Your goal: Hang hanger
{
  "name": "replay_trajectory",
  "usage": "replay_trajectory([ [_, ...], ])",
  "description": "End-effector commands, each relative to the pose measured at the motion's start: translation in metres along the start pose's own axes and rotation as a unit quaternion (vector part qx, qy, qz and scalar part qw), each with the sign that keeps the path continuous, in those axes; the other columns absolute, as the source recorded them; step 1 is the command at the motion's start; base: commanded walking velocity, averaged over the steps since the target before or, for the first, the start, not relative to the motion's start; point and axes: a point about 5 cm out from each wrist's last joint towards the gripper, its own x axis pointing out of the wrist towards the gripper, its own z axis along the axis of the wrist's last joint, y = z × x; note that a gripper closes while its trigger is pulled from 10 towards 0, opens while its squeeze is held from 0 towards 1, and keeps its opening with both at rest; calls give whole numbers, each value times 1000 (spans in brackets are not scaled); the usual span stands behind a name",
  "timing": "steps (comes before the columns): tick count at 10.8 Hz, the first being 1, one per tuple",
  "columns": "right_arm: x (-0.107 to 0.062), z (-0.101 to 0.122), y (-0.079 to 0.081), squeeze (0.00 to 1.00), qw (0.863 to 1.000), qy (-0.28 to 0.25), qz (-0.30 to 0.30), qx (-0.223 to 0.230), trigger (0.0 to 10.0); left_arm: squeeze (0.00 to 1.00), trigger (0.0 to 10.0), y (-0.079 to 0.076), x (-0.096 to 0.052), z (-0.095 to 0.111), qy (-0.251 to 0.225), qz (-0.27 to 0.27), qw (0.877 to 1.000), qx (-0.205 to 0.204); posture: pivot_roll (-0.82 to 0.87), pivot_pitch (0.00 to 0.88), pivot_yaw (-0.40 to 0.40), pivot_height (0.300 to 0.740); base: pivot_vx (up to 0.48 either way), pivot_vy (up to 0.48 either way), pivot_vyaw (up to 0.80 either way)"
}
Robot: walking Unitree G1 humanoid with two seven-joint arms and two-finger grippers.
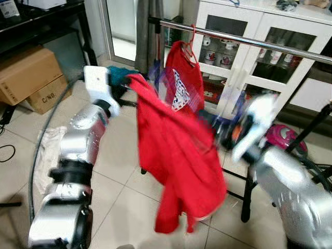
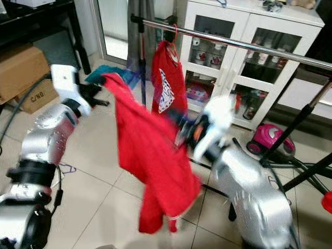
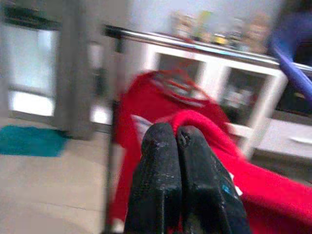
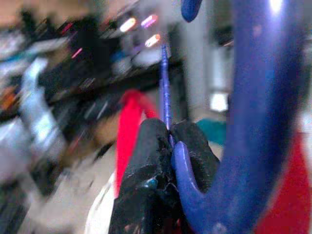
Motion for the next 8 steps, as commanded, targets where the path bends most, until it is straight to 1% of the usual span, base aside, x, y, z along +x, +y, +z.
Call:
replay_trajectory([
  [1,2,6,-13,0,997,-22,-64,23,0,0,0,-21,1,-6,11,-61,998,-12,69,0,-9,740,0,0,0],
  [2,8,6,-24,0,990,-40,-125,48,0,0,0,-59,-1,-11,14,-153,987,-48,70,0,-8,740,0,0,0],
  [3,11,6,-31,0,986,-42,-154,39,0,0,0,-90,-11,-9,13,-250,965,-79,70,0,-8,740,0,0,0],
  [4,12,5,-41,0,983,-30,-183,-2,0,0,0,-119,-30,7,-16,-348,928,-131,71,0,-11,740,0,0,0],
  [5,10,4,-52,0,976,-35,-214,0,0,0,0,-126,-43,28,-57,-377,908,-173,82,0,-21,740,0,0,0],
  [6,6,3,-60,0,971,-39,-236,12,0,0,0,-118,-48,30,-58,-347,921,-170,84,0,-22,740,0,0,0],
  [7,-4,-3,-69,0,963,-27,-268,5,5137,0,0,-100,-60,17,-25,-279,948,-154,88,4,-26,740,0,0,0],
  [8,-10,-8,-73,0,960,-4,-279,0,10000,0,0,-89,-68,7,-5,-235,961,-145,90,11,-29,740,0,0,0],
])
